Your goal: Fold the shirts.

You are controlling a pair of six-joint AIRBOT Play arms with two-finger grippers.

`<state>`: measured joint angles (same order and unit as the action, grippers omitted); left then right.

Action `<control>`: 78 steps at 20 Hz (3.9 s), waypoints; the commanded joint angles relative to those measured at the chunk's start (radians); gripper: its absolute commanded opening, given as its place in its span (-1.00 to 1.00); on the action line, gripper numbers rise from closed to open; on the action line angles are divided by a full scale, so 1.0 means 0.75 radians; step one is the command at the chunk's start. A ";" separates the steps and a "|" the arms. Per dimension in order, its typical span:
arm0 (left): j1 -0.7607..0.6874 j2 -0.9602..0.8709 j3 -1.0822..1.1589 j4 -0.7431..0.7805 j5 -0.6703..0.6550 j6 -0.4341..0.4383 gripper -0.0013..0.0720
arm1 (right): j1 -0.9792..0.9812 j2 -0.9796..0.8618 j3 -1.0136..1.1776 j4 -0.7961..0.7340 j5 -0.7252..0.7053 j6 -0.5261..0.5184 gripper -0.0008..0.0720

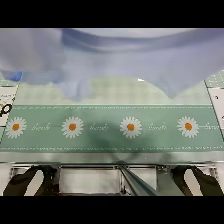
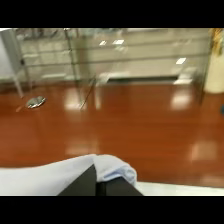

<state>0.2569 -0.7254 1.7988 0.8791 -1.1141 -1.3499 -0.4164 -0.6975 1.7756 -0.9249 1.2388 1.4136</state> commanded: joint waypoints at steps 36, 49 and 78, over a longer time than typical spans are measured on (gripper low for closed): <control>-0.166 -1.245 -0.472 0.104 0.295 -0.108 -0.89 | 0.232 -1.329 -0.377 0.072 -0.309 -0.062 -0.91; -0.050 -1.199 -0.815 0.153 -0.260 0.113 -0.88 | 0.209 -1.346 -0.570 -0.198 0.066 -0.042 -0.91; 0.178 -0.419 -1.943 0.143 -0.187 -0.099 0.41 | -0.099 -0.344 -1.786 0.211 -0.117 -0.248 0.14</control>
<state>0.4950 -1.0302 0.3534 0.9829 -1.2953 -1.4082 -0.4900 -0.9630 0.4446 -0.8032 1.1530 1.2331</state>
